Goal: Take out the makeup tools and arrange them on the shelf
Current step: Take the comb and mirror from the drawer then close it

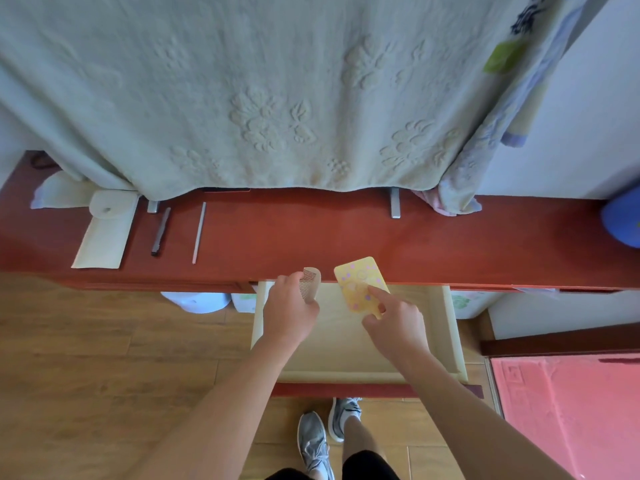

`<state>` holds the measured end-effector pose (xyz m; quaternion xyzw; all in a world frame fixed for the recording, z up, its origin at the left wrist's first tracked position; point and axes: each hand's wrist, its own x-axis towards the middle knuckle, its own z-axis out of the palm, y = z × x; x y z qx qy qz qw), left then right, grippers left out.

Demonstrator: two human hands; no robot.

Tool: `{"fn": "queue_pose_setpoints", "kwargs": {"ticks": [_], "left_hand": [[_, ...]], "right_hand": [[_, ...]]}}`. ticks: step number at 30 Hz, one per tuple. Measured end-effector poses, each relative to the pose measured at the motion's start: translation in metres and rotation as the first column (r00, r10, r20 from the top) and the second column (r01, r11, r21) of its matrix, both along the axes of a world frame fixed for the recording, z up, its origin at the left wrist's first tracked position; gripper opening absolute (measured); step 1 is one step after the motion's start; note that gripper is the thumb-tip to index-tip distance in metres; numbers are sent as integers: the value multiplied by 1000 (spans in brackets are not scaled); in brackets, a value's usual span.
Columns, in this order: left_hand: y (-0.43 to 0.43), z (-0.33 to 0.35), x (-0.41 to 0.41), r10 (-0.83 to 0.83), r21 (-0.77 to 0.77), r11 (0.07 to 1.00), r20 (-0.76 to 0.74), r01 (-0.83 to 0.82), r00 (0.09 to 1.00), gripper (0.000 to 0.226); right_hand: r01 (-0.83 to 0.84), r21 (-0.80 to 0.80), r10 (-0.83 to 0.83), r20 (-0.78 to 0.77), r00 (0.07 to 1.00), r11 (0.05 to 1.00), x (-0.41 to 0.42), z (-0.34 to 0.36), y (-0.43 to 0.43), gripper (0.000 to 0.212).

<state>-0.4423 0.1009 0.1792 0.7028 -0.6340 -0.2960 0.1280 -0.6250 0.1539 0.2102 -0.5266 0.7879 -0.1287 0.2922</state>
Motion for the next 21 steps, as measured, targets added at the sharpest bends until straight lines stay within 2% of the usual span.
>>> {"fn": "queue_pose_setpoints", "kwargs": {"ticks": [6,21], "left_hand": [[-42,3,-15,22,-22,1000,5,-22,1000,59],[-117,-13,-63,53,-6,999,61,-53,997,54]], "right_hand": [[47,-61,-46,8,999,997,-10,-8,-52,60],[60,-8,-60,-22,998,998,-34,-32,-139,55]]}}
